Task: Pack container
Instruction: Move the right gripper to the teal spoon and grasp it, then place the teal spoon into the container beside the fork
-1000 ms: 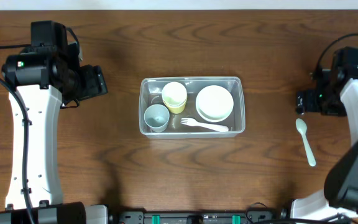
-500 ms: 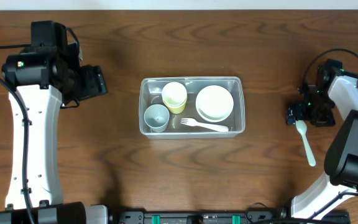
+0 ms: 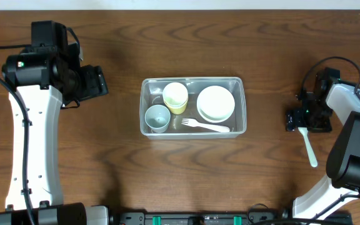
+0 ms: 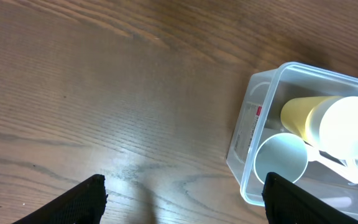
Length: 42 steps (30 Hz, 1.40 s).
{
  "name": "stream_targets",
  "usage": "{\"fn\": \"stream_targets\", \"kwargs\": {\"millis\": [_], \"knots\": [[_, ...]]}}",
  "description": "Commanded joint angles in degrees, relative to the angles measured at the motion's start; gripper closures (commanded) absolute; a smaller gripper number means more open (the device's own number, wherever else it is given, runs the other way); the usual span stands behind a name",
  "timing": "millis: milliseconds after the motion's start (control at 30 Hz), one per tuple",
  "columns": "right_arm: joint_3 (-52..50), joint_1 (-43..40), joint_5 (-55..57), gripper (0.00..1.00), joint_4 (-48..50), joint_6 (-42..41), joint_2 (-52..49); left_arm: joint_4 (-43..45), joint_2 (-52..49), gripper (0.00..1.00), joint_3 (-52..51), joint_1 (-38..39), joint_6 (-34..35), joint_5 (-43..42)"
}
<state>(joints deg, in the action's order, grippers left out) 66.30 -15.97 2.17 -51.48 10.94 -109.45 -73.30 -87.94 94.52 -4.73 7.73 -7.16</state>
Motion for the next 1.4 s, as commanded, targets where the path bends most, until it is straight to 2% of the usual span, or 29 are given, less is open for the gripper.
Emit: {"fn": "stream_targets", "kwargs": {"millis": [0, 100, 467, 567, 867, 1033, 1100, 1233, 1367], "knots": [[-1.55, -0.31, 0.57, 0.24, 0.72, -0.2, -1.16, -0.22, -0.04, 0.19, -0.35, -0.2, 0.48, 0.11], [-1.55, -0.31, 0.57, 0.35, 0.79, -0.2, -1.16, -0.31, -0.04, 0.19, -0.35, -0.2, 0.48, 0.11], [-1.53, -0.31, 0.57, 0.53, 0.79, -0.2, -1.16, -0.44, -0.04, 0.19, -0.35, -0.2, 0.5, 0.11], [-1.53, -0.31, 0.57, 0.63, 0.94, -0.2, -1.16, -0.44, -0.04, 0.19, -0.35, -0.2, 0.48, 0.11], [-1.53, -0.31, 0.57, 0.69, 1.01, -0.22, -1.16, -0.44, -0.04, 0.19, -0.35, -0.2, 0.5, 0.11], [-1.51, -0.31, 0.59, 0.76, 1.75, -2.16, -1.16, -0.42, -0.04, 0.19, -0.35, -0.2, 0.5, 0.11], [-1.49, -0.28, 0.57, 0.8, 1.88, -2.6, -1.14, -0.42, -0.04, 0.19, -0.35, -0.2, 0.5, 0.11], [-0.72, -0.17, 0.55, 0.95, 1.97, -3.43, -1.03, -0.42, -0.04, 0.19, -0.35, -0.2, 0.5, 0.11], [2.1, 0.28, 0.52, 0.99, 0.35, -3.87, 0.33, -0.39, -0.04, 0.19, -0.35, -0.2, 0.5, 0.11]]}}
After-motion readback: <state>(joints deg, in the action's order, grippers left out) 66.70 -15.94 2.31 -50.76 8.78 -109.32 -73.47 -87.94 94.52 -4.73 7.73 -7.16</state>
